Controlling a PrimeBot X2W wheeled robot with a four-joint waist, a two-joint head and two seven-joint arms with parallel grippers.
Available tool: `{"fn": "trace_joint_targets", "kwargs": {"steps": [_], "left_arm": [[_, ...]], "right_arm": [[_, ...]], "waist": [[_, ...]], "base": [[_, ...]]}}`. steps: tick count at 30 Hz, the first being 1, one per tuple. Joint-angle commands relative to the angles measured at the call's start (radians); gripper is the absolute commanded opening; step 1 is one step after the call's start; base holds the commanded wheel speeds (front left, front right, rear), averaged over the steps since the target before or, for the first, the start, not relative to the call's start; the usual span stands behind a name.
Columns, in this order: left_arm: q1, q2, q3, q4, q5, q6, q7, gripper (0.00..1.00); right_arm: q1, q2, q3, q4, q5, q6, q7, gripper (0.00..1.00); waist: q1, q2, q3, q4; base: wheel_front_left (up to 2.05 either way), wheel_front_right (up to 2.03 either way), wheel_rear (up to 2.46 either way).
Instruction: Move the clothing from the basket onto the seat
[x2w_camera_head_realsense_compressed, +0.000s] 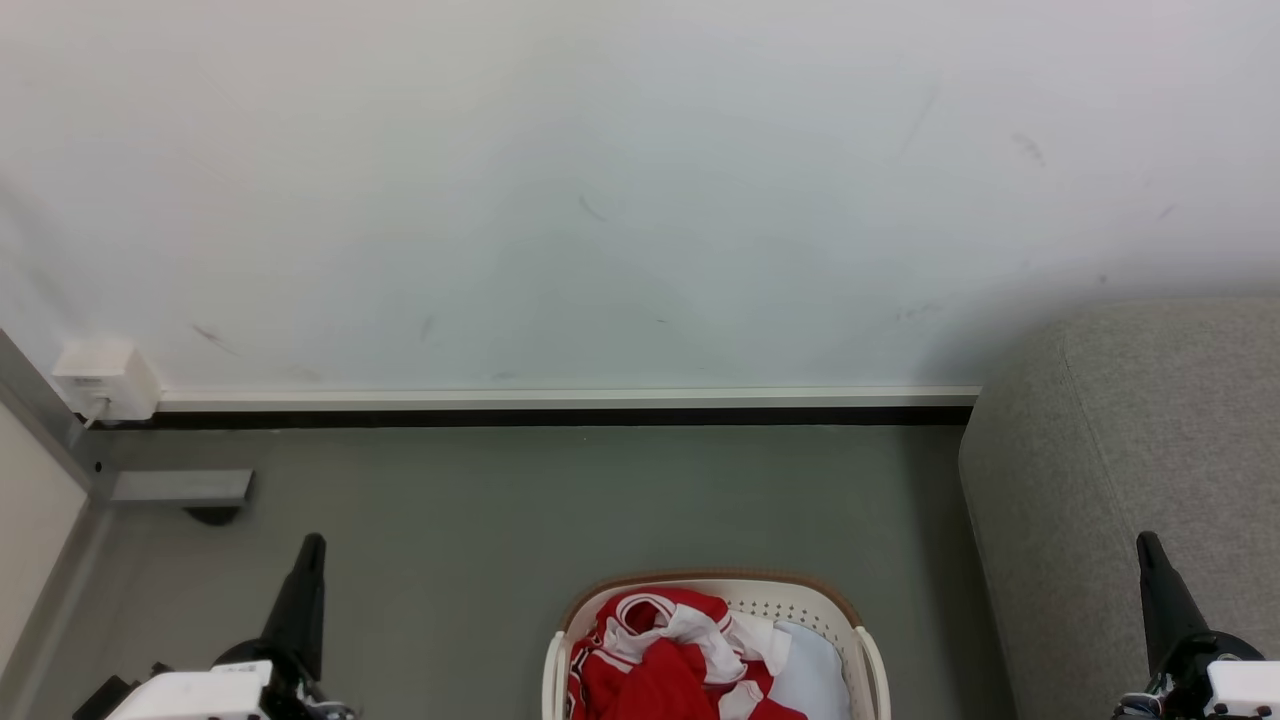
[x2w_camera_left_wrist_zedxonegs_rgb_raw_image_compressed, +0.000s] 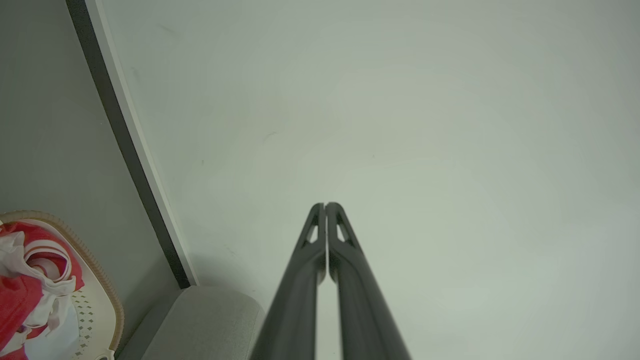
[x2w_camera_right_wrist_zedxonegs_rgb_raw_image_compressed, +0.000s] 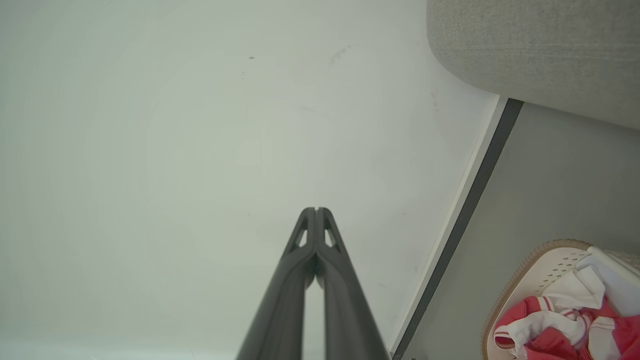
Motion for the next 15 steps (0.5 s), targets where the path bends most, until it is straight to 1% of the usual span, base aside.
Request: {"fn": "trace_joint_targets", "kwargs": {"steps": [1, 15], "left_arm": [[-0.008, 0.003, 0.001, -0.003, -0.014, -0.001, 0.004, 0.0], [-0.008, 0.003, 0.001, -0.003, -0.014, -0.001, 0.004, 0.0]], "right_arm": [[-0.016, -0.001, -0.003, -0.003, -0.006, -0.002, 0.002, 0.0], [-0.016, -0.001, -0.003, -0.003, -0.006, -0.002, 0.002, 0.0]], "waist": [[0.0, 0.0, 0.0, 0.0], [0.0, 0.0, 0.0, 0.0]], "base": [[0.0, 0.0, 0.0], [0.0, 0.0, 0.0]]}}
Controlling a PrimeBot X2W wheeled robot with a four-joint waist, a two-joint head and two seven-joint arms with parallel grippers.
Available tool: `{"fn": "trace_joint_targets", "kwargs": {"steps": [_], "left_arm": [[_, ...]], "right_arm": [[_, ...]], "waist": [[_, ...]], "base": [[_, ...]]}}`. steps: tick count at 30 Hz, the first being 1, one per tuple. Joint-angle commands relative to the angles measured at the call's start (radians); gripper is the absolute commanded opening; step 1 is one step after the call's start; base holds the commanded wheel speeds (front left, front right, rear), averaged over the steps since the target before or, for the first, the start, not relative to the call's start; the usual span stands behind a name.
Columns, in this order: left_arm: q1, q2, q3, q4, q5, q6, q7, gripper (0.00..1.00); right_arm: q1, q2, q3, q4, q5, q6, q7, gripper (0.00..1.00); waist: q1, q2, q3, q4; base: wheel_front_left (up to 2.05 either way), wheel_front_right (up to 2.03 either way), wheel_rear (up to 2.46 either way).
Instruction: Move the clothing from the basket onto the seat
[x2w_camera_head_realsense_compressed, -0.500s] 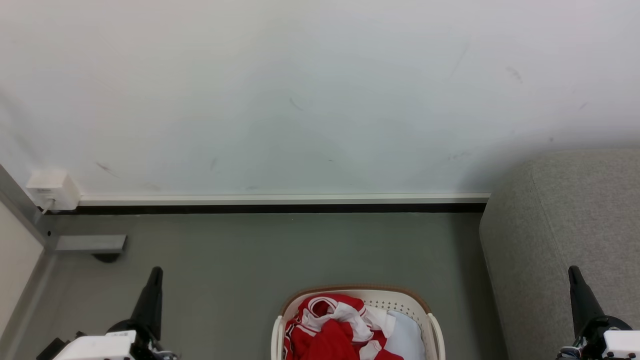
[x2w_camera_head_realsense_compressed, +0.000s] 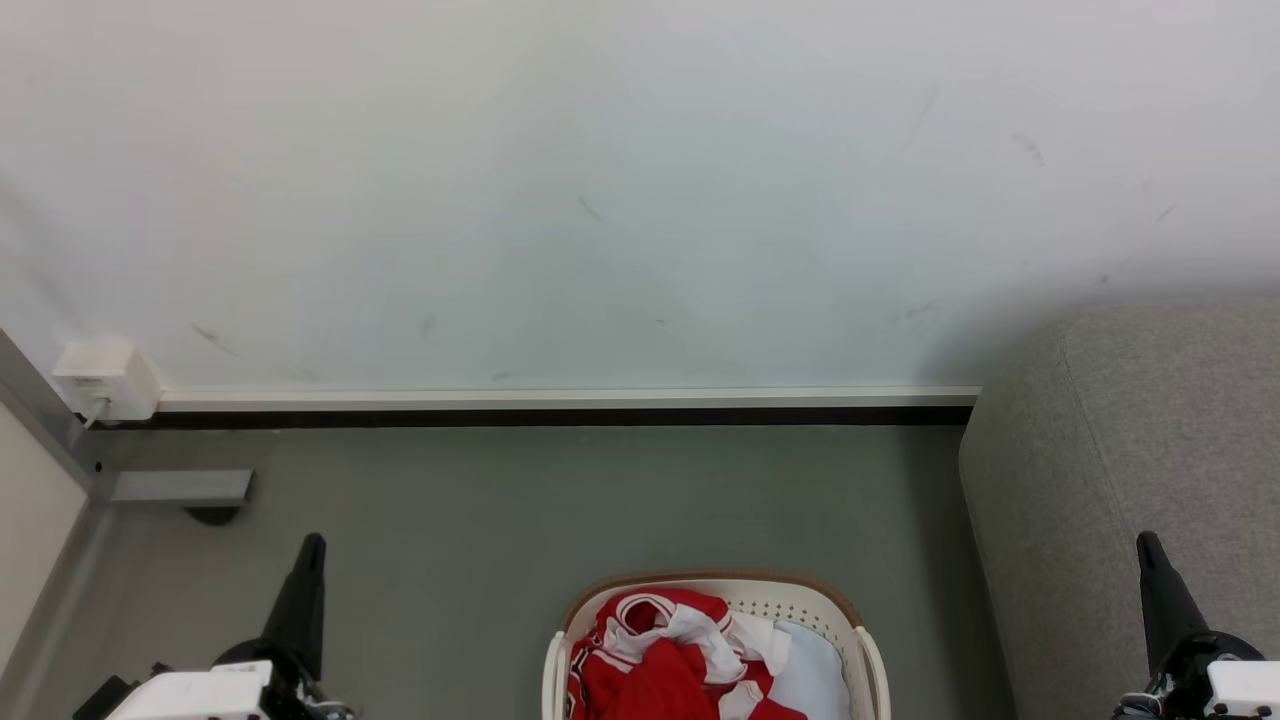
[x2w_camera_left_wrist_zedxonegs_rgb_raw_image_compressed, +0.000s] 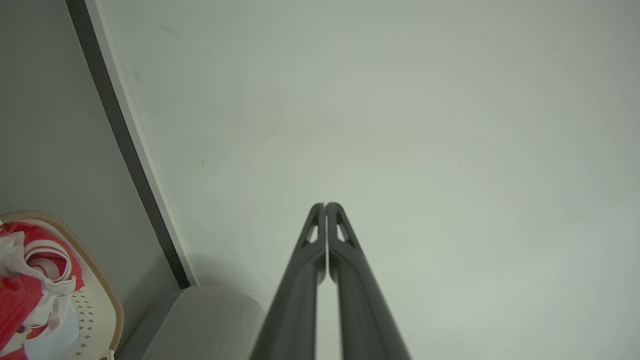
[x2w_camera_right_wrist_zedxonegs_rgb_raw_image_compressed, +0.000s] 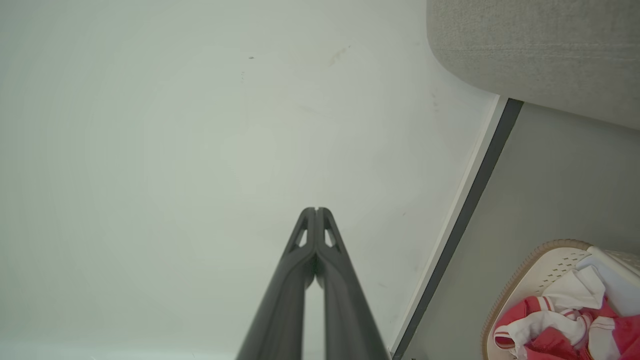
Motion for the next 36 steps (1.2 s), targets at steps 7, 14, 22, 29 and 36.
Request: {"fn": "trace_joint_targets", "kwargs": {"steps": [7, 14, 22, 29, 36], "left_arm": [[-0.008, 0.003, 0.001, -0.003, -0.014, -0.001, 0.004, 0.0], [-0.008, 0.003, 0.001, -0.003, -0.014, -0.001, 0.004, 0.0], [-0.008, 0.003, 0.001, -0.003, -0.014, -0.001, 0.004, 0.0], [-0.008, 0.003, 0.001, -0.003, -0.014, -0.001, 0.004, 0.0], [-0.008, 0.003, 0.001, -0.003, -0.014, -0.001, 0.004, 0.0]], "right_arm": [[-0.016, -0.001, -0.003, -0.003, -0.006, -0.002, 0.002, 0.0], [-0.016, -0.001, -0.003, -0.003, -0.006, -0.002, 0.002, 0.0], [-0.016, -0.001, -0.003, -0.003, -0.006, -0.002, 0.002, 0.0], [-0.016, -0.001, -0.003, -0.003, -0.006, -0.002, 0.002, 0.0], [-0.016, -0.001, -0.003, -0.003, -0.006, -0.002, 0.002, 0.0]], "waist": [[0.0, 0.0, 0.0, 0.0], [0.0, 0.0, 0.0, 0.0], [0.0, 0.0, 0.0, 0.0], [0.0, 0.0, 0.0, 0.0], [0.0, 0.0, 0.0, 0.0]], "base": [[0.0, 0.0, 0.0], [0.0, 0.0, 0.0], [0.0, 0.0, 0.0], [0.0, 0.0, 0.0], [0.0, 0.0, 0.0]]}}
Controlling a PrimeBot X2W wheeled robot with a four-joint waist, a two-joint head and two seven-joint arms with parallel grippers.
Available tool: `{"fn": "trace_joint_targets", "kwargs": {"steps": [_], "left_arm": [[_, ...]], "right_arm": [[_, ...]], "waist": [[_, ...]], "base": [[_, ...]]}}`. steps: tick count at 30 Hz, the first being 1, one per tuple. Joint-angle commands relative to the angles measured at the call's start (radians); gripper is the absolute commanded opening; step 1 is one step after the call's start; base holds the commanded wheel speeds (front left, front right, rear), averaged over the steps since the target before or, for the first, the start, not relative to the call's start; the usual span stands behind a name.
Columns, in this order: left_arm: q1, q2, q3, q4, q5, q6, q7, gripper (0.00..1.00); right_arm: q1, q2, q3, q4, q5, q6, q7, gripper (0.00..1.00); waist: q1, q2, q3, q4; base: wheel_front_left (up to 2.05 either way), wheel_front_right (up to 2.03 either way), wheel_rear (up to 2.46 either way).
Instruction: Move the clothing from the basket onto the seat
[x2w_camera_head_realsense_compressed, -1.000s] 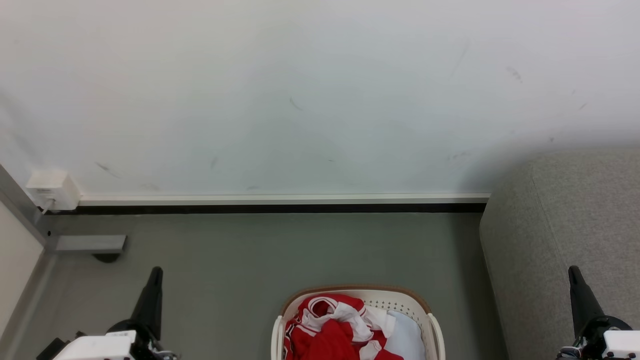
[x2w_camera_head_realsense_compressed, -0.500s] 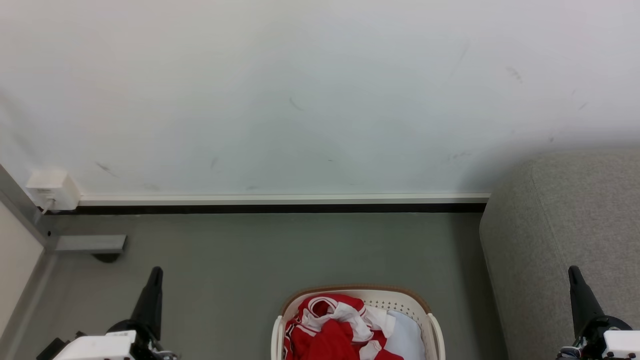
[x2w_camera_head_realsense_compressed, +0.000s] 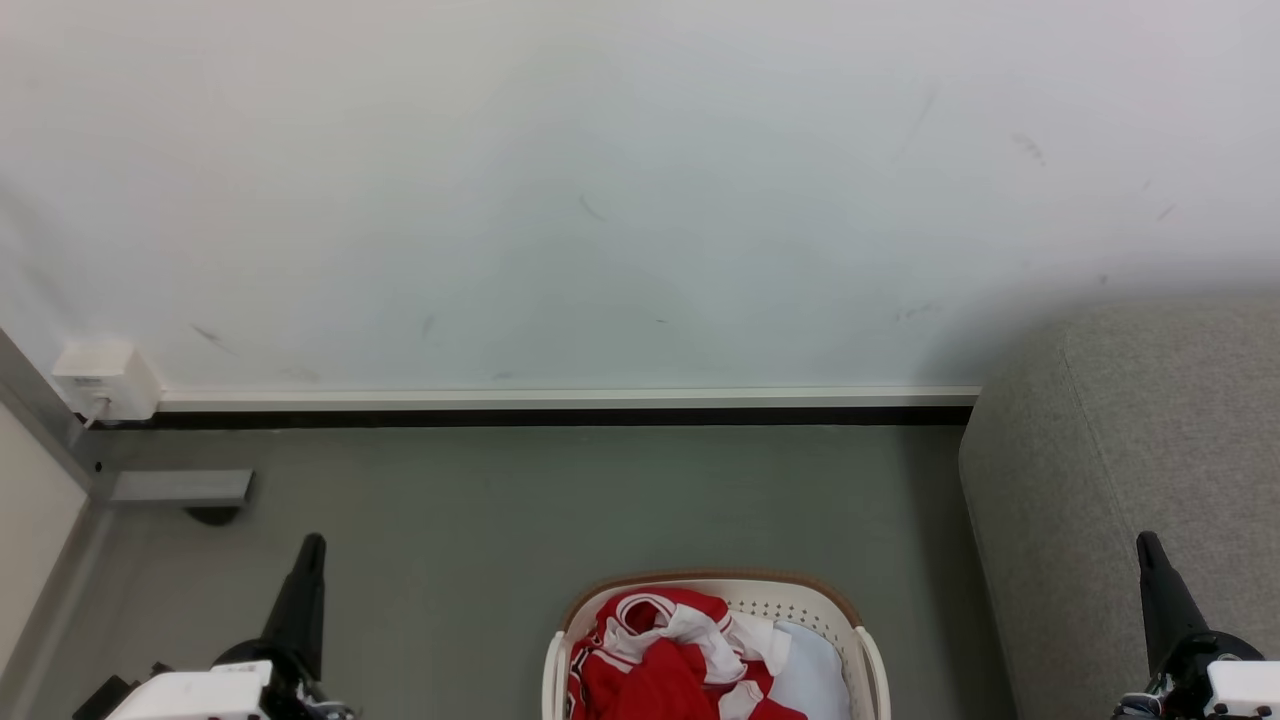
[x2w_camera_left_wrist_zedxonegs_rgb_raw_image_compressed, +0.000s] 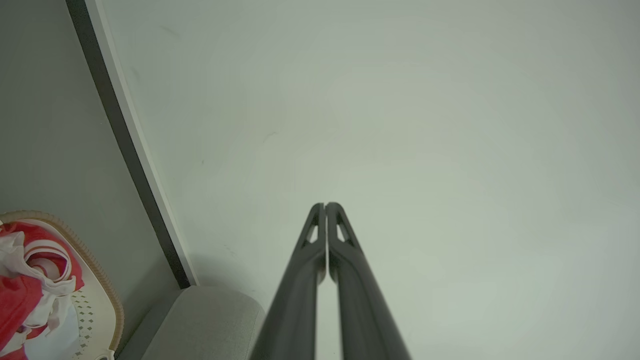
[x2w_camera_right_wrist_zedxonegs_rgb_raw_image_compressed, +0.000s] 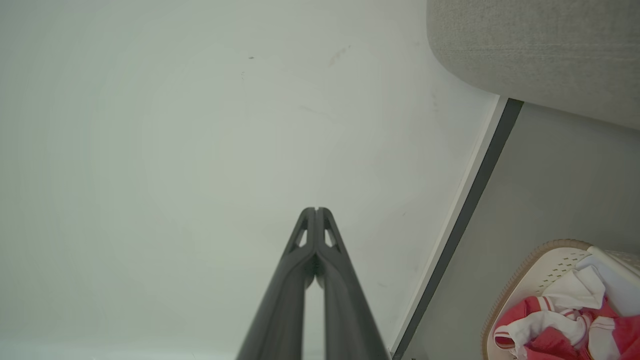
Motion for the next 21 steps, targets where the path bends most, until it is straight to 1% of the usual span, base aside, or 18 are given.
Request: {"fn": "trace_joint_targets", "kwargs": {"steps": [1, 8, 9, 12, 21], "left_arm": [[-0.008, 0.003, 0.001, -0.003, -0.014, -0.001, 0.004, 0.0], [-0.008, 0.003, 0.001, -0.003, -0.014, -0.001, 0.004, 0.0], [0.002, -0.001, 0.0, 0.005, 0.001, 0.0, -0.001, 1.0], [0.015, -0.005, -0.003, 0.017, 0.001, 0.0, -0.003, 1.0], [0.018, -0.004, -0.048, 0.011, 0.014, 0.0, -0.05, 1.0]], "right_arm": [[-0.016, -0.001, -0.003, -0.003, -0.006, -0.002, 0.002, 0.0], [-0.016, -0.001, -0.003, -0.003, -0.006, -0.002, 0.002, 0.0], [0.003, 0.0, 0.001, 0.004, 0.0, 0.0, -0.001, 1.0], [0.014, 0.004, 0.004, 0.017, -0.001, 0.0, -0.004, 1.0], [0.028, 0.003, 0.035, 0.004, -0.037, 0.0, -0.05, 1.0]], "waist": [[0.0, 0.0, 0.0, 0.0], [0.0, 0.0, 0.0, 0.0], [0.0, 0.0, 0.0, 0.0], [0.0, 0.0, 0.0, 0.0], [0.0, 0.0, 0.0, -0.002]], "base": [[0.0, 0.0, 0.0], [0.0, 0.0, 0.0], [0.0, 0.0, 0.0], [0.0, 0.0, 0.0], [0.0, 0.0, 0.0]]}}
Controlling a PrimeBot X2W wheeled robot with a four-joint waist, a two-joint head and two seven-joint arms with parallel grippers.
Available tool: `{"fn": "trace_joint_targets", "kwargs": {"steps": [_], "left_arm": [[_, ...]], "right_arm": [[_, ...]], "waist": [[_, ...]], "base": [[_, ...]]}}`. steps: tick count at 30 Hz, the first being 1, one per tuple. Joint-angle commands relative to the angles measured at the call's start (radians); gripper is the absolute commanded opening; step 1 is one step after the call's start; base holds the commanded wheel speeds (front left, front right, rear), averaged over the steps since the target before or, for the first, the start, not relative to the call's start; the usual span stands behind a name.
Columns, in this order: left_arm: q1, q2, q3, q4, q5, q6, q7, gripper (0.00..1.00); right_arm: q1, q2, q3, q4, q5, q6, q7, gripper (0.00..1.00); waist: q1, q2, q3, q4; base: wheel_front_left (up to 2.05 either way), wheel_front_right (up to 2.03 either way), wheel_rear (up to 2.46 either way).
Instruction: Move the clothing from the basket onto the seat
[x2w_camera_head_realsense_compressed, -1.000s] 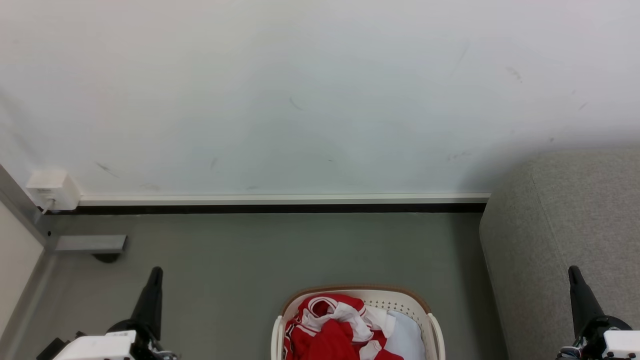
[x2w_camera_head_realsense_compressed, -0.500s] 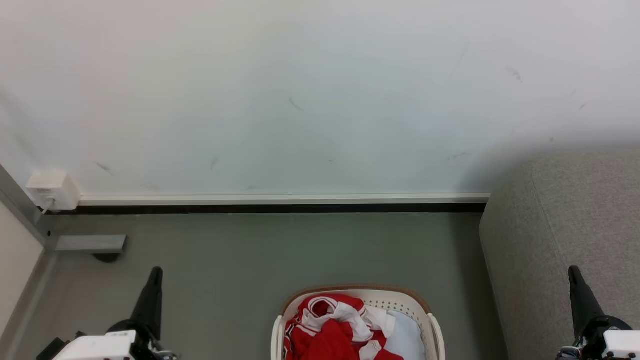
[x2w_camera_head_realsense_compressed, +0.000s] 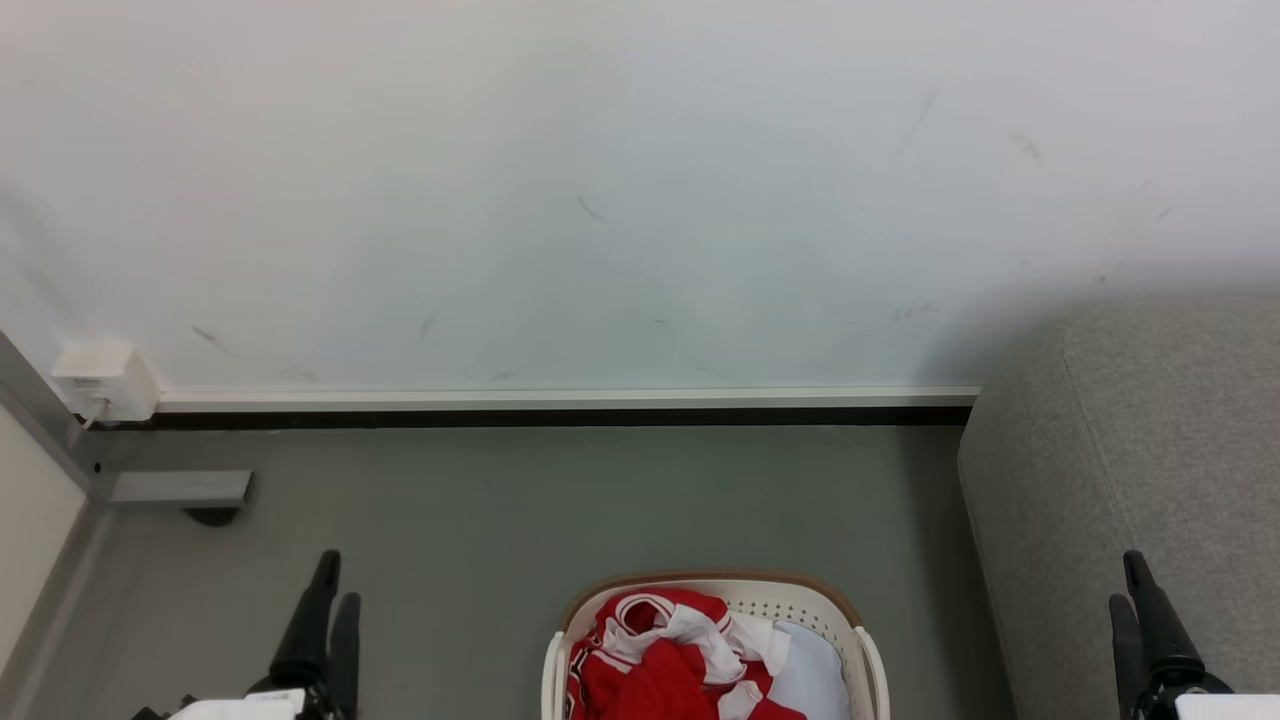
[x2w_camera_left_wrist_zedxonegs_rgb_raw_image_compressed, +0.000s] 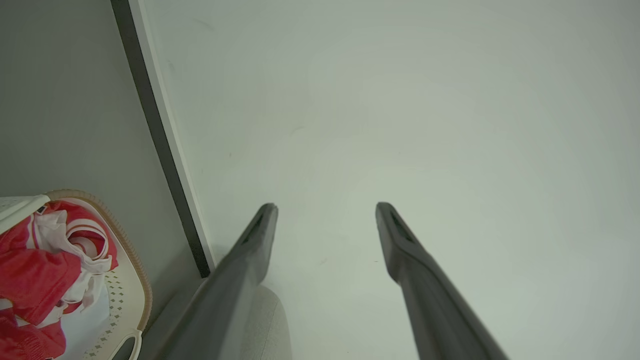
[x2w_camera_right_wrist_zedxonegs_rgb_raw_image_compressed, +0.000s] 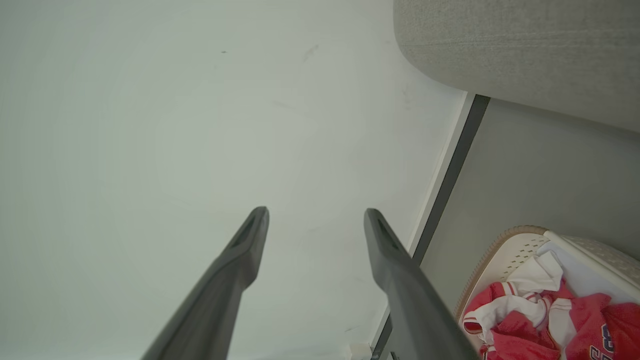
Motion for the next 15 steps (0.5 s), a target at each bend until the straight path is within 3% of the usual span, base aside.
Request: {"fn": "trace_joint_targets", "kwargs": {"steps": [1, 8, 15], "left_arm": [[-0.015, 0.006, -0.01, -0.019, 0.012, 0.0, -0.015, 1.0], [-0.015, 0.007, -0.029, -0.016, 0.058, 0.0, -0.048, 1.0], [-0.018, 0.008, -0.024, -0.014, 0.182, 0.0, -0.078, 1.0]], "right_arm": [[-0.008, -0.01, 0.009, -0.021, -0.023, 0.0, -0.014, 1.0], [-0.003, -0.016, 0.025, -0.032, -0.12, 0.0, -0.046, 1.0], [0.0, -0.024, 0.043, -0.06, -0.297, 0.0, -0.076, 1.0]], "waist": [[0.0, -0.0001, 0.0, -0.001], [0.0, -0.0001, 0.001, -0.004], [0.0, -0.0001, 0.002, -0.006]], "base": [[0.0, 0.0, 0.0], [0.0, 0.0, 0.0], [0.0, 0.0, 0.0]]}}
